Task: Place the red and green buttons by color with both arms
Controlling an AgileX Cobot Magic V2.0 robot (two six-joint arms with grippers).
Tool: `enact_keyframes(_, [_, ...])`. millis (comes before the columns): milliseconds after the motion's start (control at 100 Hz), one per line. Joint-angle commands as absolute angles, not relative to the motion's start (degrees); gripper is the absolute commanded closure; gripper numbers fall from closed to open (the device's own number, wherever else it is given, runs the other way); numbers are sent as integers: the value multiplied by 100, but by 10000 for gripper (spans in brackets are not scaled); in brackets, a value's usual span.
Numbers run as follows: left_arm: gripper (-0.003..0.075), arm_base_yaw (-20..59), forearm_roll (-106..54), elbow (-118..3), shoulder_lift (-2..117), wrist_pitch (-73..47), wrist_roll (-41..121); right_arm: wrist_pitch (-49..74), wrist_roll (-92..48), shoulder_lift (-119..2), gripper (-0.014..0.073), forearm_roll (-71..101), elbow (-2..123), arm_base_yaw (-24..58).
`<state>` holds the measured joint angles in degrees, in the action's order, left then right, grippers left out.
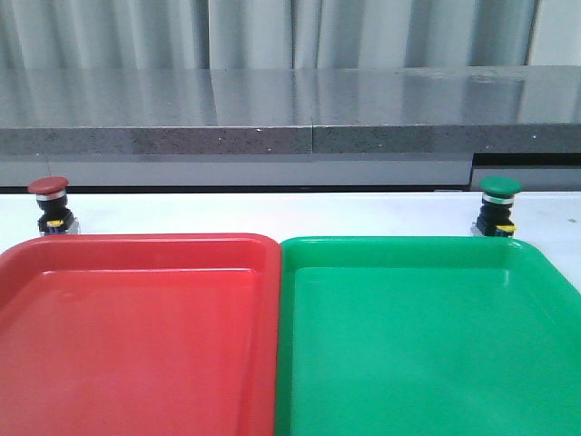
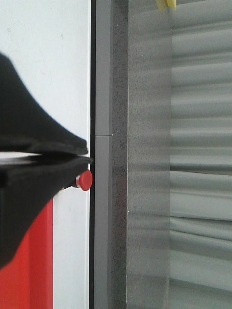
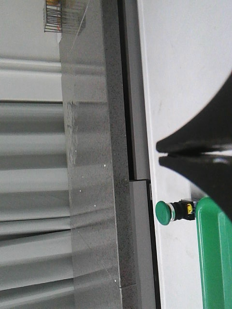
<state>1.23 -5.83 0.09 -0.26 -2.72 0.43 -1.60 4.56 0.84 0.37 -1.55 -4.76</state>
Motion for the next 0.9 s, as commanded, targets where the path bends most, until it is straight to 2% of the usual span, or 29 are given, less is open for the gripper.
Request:
enact_keyframes(0, [741,111,-631,73,-210,137,50,-659,445,186,651,0,-48,-515])
enact_keyframes(510, [741,111,-631,-10,-210,266,50,-659,445,186,651,0,-48,-515])
enact_keyframes(890, [741,111,-726,-1642,638,-858,0,-659,445,186,651,0,-48,-515])
